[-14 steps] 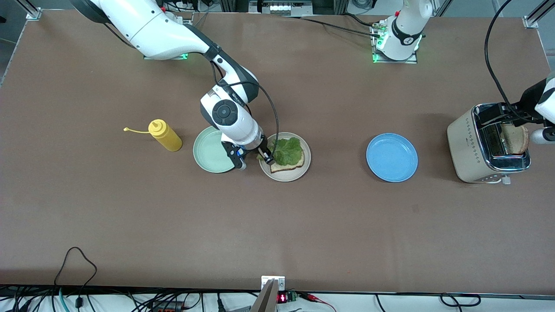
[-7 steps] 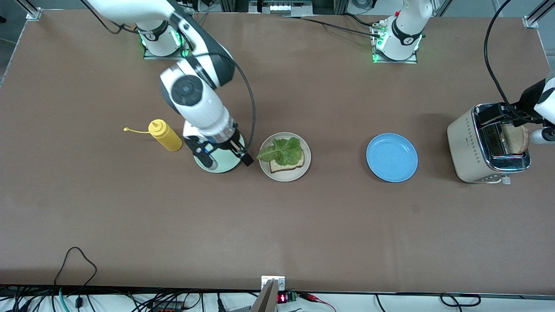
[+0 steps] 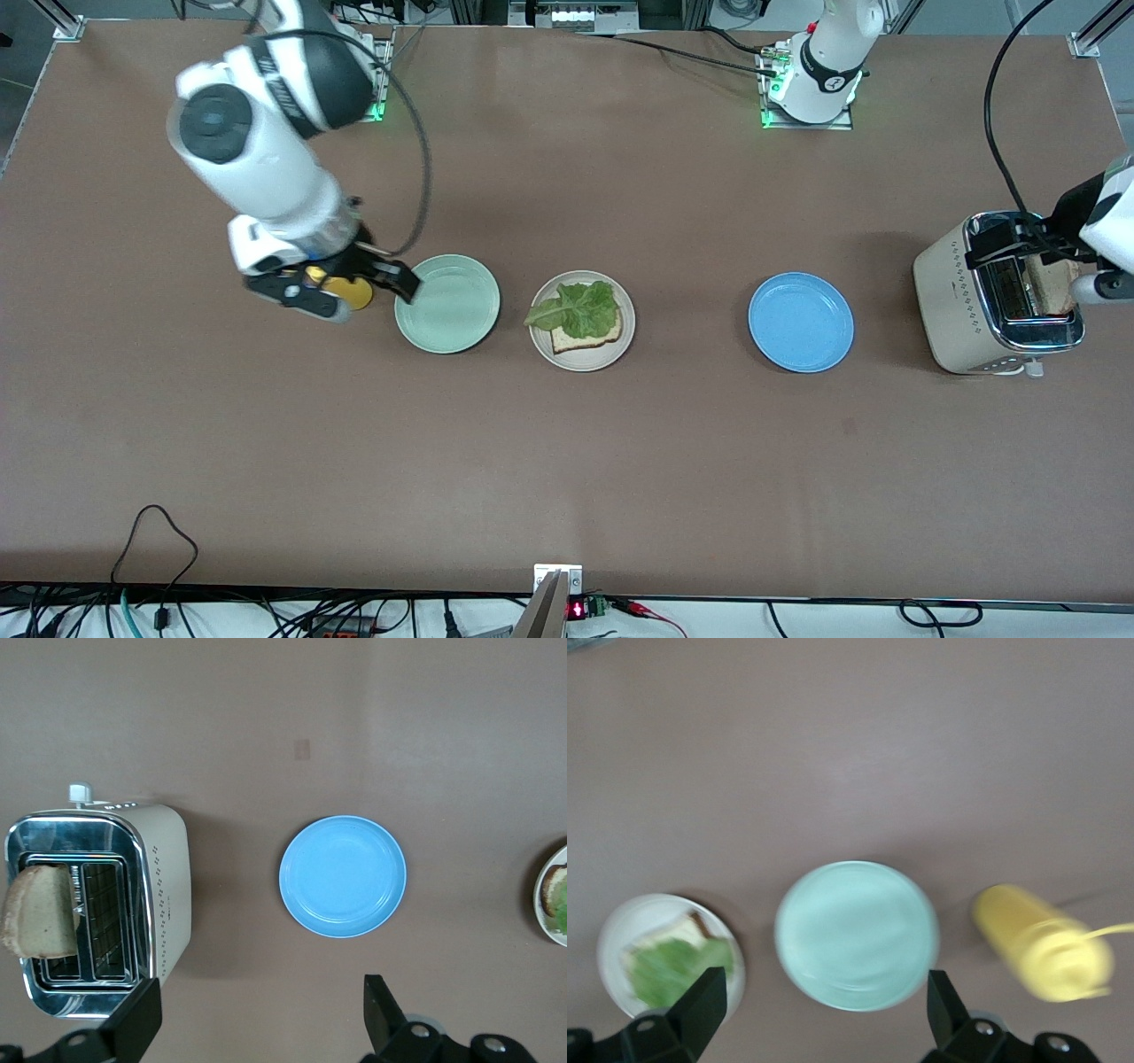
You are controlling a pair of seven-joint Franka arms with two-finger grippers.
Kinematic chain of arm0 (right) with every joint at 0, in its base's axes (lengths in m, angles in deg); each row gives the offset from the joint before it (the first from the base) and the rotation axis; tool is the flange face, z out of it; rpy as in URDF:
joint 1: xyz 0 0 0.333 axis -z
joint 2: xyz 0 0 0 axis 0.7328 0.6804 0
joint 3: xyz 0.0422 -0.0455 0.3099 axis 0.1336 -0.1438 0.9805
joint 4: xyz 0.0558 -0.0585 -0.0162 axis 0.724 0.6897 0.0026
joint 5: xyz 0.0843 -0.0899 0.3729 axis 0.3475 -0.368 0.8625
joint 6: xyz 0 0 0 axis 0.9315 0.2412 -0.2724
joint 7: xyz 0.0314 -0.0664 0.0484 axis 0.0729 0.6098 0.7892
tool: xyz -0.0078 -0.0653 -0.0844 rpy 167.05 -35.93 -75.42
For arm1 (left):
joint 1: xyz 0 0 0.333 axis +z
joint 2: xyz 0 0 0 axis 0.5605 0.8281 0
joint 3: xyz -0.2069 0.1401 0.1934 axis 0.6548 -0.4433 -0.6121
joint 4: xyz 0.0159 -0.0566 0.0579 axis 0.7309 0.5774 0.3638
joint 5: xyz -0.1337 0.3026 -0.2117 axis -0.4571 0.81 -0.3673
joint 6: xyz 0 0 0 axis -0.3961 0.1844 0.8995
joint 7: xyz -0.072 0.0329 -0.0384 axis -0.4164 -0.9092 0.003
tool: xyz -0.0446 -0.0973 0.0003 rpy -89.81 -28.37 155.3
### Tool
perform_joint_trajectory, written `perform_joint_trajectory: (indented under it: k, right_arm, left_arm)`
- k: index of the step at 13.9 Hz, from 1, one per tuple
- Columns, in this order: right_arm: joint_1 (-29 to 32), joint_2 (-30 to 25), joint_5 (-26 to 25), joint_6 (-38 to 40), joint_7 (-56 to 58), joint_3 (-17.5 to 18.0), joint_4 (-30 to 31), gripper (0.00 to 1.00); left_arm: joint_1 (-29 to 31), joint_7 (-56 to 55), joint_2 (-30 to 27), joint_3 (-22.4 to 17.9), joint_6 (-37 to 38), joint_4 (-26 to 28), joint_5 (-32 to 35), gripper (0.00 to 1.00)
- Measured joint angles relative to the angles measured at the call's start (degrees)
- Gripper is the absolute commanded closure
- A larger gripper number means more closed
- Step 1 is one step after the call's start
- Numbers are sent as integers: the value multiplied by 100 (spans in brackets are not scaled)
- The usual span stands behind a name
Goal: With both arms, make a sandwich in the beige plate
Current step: 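Withdraw the right gripper while the left gripper reaches the toaster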
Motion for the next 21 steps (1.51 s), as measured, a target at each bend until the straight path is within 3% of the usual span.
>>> perform_joint_trajectory:
  k: [3, 9, 14, 17, 18, 19, 21]
  right_arm:
    - [441, -425, 27, 664, 1424, -3, 61, 0]
    - [1243, -887, 352, 1340, 3192, -97, 129, 0]
    - [1153, -924, 357, 1472, 4836, -1128, 132, 0]
    - [365, -933, 341, 1581, 4887, -1963, 130, 0]
    - [171, -933, 248, 1579, 4887, -2081, 115, 0]
    - [34, -933, 55, 1578, 4886, -2126, 86, 0]
    - [-113, -909, -217, 1578, 4811, -2137, -12, 0]
  left_arm:
    - [271, 1, 362, -69, -11, 3, 4, 0]
    - [1685, 161, 1180, -136, -95, -185, 63, 0]
    - [1953, 330, 1649, -134, -89, -197, 250, 0]
    - [2237, 623, 1853, -135, -88, -199, 250, 0]
    - [2289, 671, 1879, -134, -82, -200, 250, 15]
    - [2326, 719, 1903, -134, -67, -201, 250, 39]
    - [2361, 1027, 1968, -132, -46, -200, 250, 75]
